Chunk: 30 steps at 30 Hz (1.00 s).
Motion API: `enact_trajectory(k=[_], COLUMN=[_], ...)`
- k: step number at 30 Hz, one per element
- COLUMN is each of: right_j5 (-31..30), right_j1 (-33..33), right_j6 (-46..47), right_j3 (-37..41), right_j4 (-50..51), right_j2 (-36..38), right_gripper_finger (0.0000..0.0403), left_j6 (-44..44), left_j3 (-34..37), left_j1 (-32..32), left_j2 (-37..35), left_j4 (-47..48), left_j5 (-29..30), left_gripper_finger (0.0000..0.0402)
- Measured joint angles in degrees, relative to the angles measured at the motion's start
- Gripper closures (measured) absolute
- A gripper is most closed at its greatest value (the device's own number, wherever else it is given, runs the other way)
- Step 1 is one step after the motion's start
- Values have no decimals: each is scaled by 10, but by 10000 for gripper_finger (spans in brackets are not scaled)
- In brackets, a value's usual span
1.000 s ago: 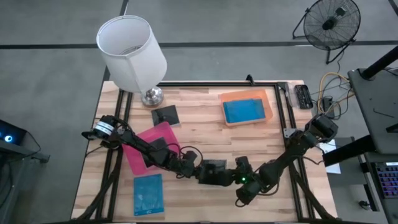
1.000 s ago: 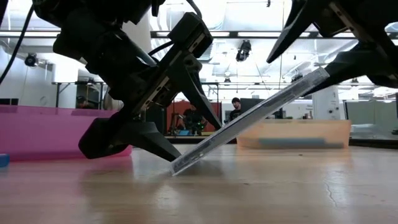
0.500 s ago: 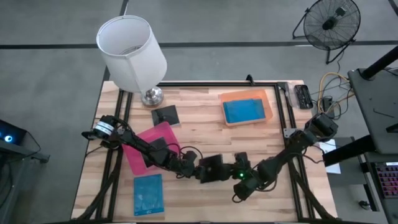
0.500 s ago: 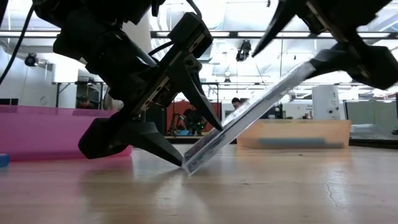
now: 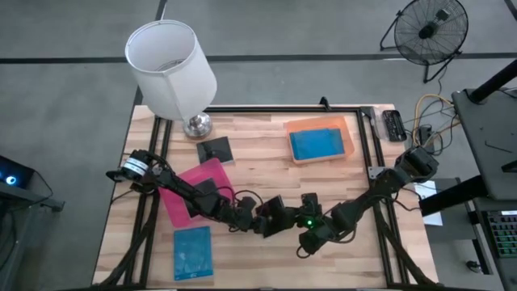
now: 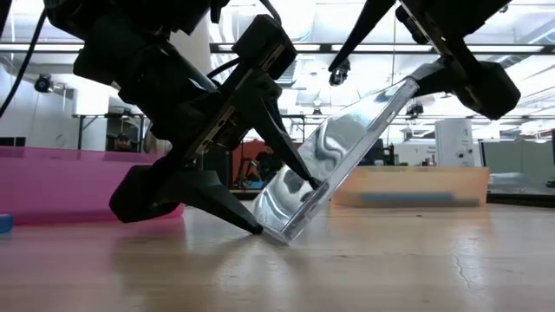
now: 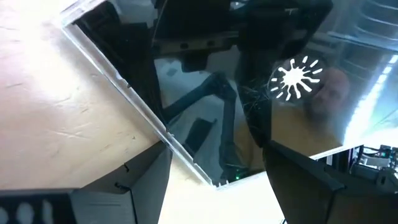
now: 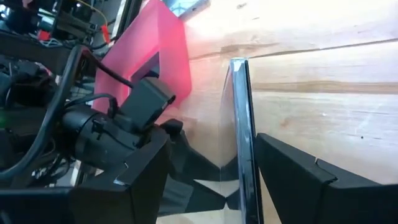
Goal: Pick & place jewel cases by type
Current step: Put the bottom black CD case into the pink bin
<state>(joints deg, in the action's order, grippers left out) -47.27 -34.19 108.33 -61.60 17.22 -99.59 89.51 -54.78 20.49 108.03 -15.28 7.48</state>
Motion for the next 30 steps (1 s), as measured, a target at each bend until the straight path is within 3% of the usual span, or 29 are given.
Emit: enact_trajectory(k=[5,9,21,30], right_j5=[65,78,90,104], right_j1=[3,16,23,22], right_j6=[-3,-53,-82,-96], right_j3=[1,-1,-1,-1], right_j4=[-18,-69,-59,-56], right_j2=[-9,-8,-11,-11], right_gripper_finger=[170,170,183,252], left_j6=[-5,-14,-22,-36], left_j3=[4,3,4,5], left_j1=[-4,-8,-12,-11], left_j2=[0,-1,0,0], left_j4=[-22,-33,-42,-42], left_j5=[14,8,-2,-27], left_gripper_finger=[166,166,166,166])
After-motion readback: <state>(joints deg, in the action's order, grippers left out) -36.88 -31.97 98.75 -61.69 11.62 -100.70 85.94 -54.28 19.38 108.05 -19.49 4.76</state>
